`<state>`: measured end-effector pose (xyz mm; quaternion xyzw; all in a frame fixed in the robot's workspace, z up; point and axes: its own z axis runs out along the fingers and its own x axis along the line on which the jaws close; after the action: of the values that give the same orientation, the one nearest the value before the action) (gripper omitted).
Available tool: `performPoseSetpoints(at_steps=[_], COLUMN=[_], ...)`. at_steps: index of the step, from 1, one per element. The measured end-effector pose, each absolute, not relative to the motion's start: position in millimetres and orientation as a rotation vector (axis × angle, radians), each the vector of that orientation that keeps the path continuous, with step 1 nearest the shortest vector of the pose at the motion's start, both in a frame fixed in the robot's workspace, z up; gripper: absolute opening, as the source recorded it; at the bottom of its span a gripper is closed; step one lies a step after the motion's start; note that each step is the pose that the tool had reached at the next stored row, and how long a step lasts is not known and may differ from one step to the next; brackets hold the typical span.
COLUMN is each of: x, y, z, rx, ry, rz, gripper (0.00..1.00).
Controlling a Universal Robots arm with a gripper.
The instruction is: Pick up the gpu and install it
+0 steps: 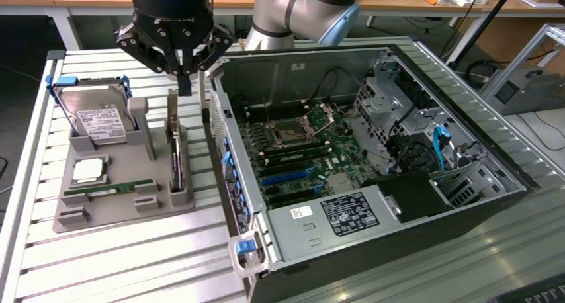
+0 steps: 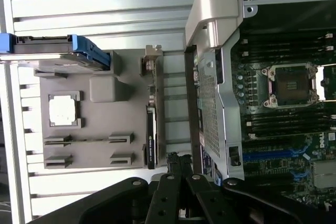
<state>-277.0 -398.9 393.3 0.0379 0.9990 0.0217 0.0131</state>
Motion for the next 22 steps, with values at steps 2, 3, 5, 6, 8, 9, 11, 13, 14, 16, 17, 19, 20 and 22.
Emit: performPoseSetpoints(at_steps=[2,3,5,6,8,9,11,13,14,16,17,19,20,22], x=[-280.0,-281.7,-286.6,-289.6,-294.2,-296.7,-300.3,-301.5,-301.8,-302.9,-303.6,-304.4,-304.9,-305.7], y=[-398.9,-398.9,-398.9,-398.9,-398.9,-398.9,-398.9,-398.9,-399.0,-399.0,-399.0,-399.0,-399.0,-398.9], z=[393.3,393.3,393.3,393.3,393.3,393.3,393.3,393.3,393.3,393.3,393.3,393.3,393.3,393.3], rx=[0.118,0.118,0.118,0.118,0.118,0.118,0.118,0.118,0.118,0.118,0.118,0.118,0.118,0.118], ry=[3.112,3.113,3.112,3.112,3.112,3.112,3.112,3.112,3.112,3.113,3.112,3.112,3.113,3.113], rz=[0.068,0.068,0.068,0.068,0.068,0.068,0.068,0.068,0.068,0.068,0.068,0.068,0.068,0.068], gripper=[0.11,0.11,0.11,0.11,0.11,0.11,0.11,0.11,0.11,0.11,0.11,0.11,0.11,0.11])
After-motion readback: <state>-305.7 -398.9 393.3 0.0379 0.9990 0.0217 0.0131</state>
